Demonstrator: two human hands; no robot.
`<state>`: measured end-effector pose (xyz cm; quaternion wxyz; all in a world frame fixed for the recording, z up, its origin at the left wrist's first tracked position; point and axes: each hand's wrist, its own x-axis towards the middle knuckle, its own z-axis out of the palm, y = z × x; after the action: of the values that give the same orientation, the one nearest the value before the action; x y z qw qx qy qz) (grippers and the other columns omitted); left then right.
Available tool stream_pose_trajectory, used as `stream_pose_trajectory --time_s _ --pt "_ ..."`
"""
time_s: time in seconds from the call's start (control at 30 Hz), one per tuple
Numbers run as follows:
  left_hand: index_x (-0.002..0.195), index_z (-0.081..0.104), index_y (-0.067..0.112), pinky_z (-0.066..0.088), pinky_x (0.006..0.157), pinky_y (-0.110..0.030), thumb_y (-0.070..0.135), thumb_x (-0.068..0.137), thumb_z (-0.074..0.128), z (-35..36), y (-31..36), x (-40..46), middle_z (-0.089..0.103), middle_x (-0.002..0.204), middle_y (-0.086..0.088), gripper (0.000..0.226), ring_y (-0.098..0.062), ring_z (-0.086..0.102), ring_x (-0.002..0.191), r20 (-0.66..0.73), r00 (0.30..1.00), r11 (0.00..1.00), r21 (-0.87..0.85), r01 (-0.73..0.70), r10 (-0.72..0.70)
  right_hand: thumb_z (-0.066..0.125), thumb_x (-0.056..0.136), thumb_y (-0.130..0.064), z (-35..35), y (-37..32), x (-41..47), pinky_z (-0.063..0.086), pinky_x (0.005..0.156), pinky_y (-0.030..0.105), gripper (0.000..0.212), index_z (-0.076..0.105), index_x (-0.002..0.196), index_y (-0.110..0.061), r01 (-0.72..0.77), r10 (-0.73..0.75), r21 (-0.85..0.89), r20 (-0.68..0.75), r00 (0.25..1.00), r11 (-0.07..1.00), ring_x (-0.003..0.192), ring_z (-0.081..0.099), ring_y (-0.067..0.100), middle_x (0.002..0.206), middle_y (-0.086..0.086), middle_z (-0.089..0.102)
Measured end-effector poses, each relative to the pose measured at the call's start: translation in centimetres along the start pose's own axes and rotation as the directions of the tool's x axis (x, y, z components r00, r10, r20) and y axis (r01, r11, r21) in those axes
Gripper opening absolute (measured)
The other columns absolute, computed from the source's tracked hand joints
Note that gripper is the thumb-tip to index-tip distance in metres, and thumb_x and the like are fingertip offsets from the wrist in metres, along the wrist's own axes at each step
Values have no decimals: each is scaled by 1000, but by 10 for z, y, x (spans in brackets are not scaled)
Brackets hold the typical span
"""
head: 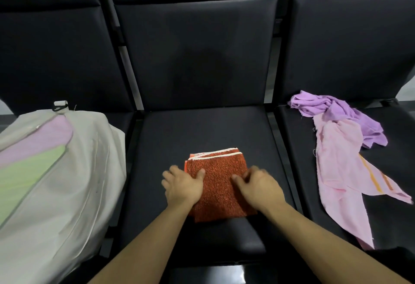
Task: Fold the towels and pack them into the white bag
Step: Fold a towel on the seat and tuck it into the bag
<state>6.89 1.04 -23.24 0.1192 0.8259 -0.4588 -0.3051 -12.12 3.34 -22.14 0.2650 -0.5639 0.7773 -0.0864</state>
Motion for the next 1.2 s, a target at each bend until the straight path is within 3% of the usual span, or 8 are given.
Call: stream_pose_trajectory --time_s 0.1,0.2,0.37,0.6,0.8,0.97,1.07,1.2 --pt "149 26 0 36 112 -45 65 85 68 2 0 4 33 152 -19 101 -36 35 142 110 980 982 -67 176 -168 66 86 -60 2 13 16 51 94 39 54 56 118 -18 -133 124 266 50 991 955 108 62 25 117 4 59" --pt "143 40 1 44 108 -44 63 84 71 13 -7 10 45 146 -18 91 -36 48 133 177 971 984 -47 172 -162 71 85 -56 11 17 22 53 93 34 56 62 116 -10 -210 163 409 148 975 888 103 67 20 111 1 69" --pt "103 74 17 58 92 -38 49 87 72 16 -11 13 76 101 0 36 -21 72 92 303 953 957 -279 78 11 74 88 -42 18 11 14 60 78 33 30 72 91 -13 -158 46 533 218 975 832 78 73 13 84 -2 76" --pt "118 65 27 54 98 -43 73 80 56 -24 -8 0 71 112 9 60 -14 68 103 306 927 941 -318 -117 218 63 98 -35 5 3 3 52 70 17 22 67 113 -19 -32 -80 664 137 987 747 84 71 4 93 -9 75" --pt "96 68 27 56 94 -41 48 90 72 -137 -27 -5 75 101 7 22 -14 71 94 87 957 876 -433 -214 277 64 97 -36 8 -95 -17 56 69 23 26 69 112 -15 -28 -205 806 184 961 591 85 75 11 94 -2 78" --pt "93 72 21 56 90 -36 44 92 71 -246 -71 -8 77 100 1 22 -16 72 93 -163 962 844 -464 -270 218 69 94 -35 8 -215 -41 48 58 6 40 54 126 -17 172 -396 823 69 916 542 79 70 -3 105 -5 70" --pt "96 74 19 57 88 -34 46 92 70 -302 -107 -7 78 96 3 28 -15 73 91 -185 973 830 -516 -213 136 70 94 -28 17 -274 -59 58 69 23 49 41 132 -32 194 -505 875 66 861 445 85 74 9 104 2 71" --pt "98 76 19 58 92 -39 44 92 71 -350 -154 3 79 94 1 26 -19 76 91 -202 978 769 -616 -168 52 65 98 -28 40 -337 -77 55 91 30 22 60 119 -31 366 -617 817 -15 787 446 104 66 7 117 -9 65"
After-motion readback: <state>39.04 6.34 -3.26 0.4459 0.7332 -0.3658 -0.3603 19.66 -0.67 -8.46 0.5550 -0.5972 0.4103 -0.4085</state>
